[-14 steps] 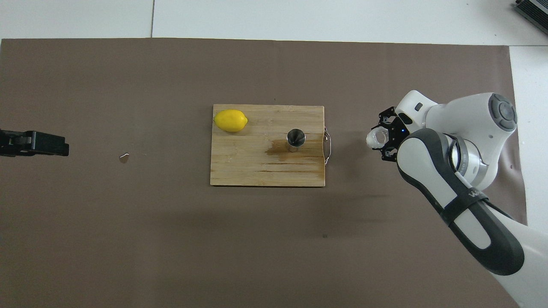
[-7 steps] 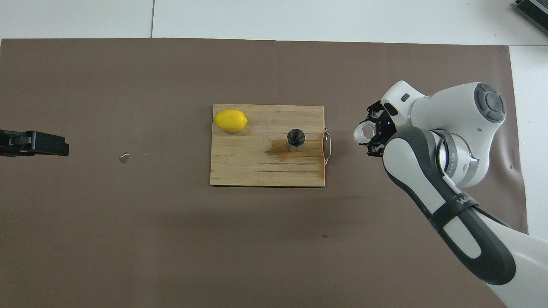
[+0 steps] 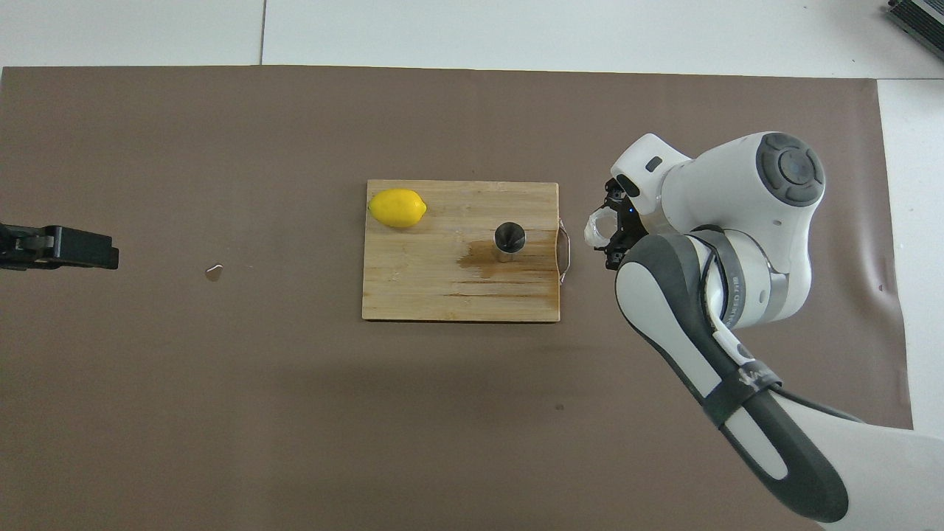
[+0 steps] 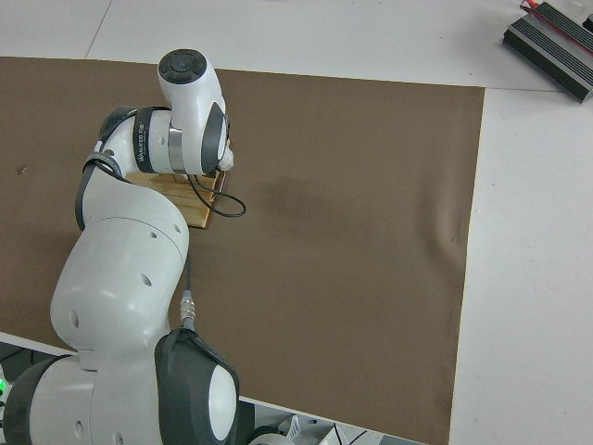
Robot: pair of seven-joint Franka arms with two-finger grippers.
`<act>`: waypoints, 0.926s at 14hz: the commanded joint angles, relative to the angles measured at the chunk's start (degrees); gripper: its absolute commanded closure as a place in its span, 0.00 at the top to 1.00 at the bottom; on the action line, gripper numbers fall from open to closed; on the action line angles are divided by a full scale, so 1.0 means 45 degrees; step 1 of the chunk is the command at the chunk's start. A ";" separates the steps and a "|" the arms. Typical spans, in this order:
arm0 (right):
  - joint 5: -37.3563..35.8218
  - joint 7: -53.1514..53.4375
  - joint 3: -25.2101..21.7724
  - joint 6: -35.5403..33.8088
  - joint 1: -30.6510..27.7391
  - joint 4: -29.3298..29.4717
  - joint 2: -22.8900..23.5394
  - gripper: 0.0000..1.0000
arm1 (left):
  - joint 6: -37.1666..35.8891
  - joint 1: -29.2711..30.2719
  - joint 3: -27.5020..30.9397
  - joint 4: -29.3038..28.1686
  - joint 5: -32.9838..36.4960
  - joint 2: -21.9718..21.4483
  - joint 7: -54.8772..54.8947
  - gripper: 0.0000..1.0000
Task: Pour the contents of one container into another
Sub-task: 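Lift the white cup with the right gripper over the metal cup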
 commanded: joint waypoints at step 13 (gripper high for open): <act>-0.2535 0.3104 0.0043 -0.1704 0.1454 0.3007 0.1362 0.02 | -0.0089 0.0008 0.0053 -0.0320 -0.0055 -0.0362 -0.0027 1.00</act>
